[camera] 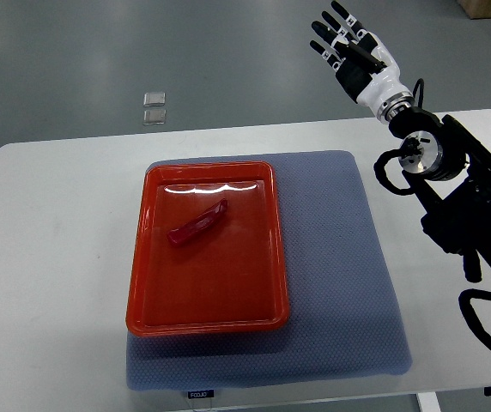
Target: Place red pepper on red tray
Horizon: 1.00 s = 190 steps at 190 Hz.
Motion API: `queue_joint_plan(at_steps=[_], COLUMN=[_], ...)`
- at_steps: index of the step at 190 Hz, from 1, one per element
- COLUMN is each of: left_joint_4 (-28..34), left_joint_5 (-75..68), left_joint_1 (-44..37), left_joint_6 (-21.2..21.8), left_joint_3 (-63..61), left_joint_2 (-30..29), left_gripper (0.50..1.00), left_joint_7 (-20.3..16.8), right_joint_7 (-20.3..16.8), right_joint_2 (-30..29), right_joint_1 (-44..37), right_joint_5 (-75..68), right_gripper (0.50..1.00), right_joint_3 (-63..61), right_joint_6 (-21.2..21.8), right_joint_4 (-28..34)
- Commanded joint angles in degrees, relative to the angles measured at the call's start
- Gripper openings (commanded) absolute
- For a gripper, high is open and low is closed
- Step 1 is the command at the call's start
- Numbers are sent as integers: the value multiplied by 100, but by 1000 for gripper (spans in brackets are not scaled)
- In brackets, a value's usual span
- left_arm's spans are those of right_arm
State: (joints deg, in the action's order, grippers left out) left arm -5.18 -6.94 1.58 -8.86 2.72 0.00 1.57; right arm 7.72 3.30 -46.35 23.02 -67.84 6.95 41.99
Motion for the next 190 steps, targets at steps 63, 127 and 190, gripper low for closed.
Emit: queue_joint_plan(at_steps=[63,127,190], left_joint_4=[0,0,0], left_joint_5=[0,0,0], left_joint_1=[0,0,0], left_joint_6=[-2,-2,-2], left_joint_3=[0,0,0], left_joint_2=[0,0,0], left_gripper=[1000,1000,1000], left_joint_7=[1,1,1], right_joint_7=[256,599,599], right_joint_2=[144,136,127], right_joint_1=[179,293,460], right_joint_5=[-685,-799,-799], right_gripper=[913,915,915], right_joint_3=[-10,-10,16], right_joint_6=[-177,-185,-177], right_joint_4=[-551,-718,-780])
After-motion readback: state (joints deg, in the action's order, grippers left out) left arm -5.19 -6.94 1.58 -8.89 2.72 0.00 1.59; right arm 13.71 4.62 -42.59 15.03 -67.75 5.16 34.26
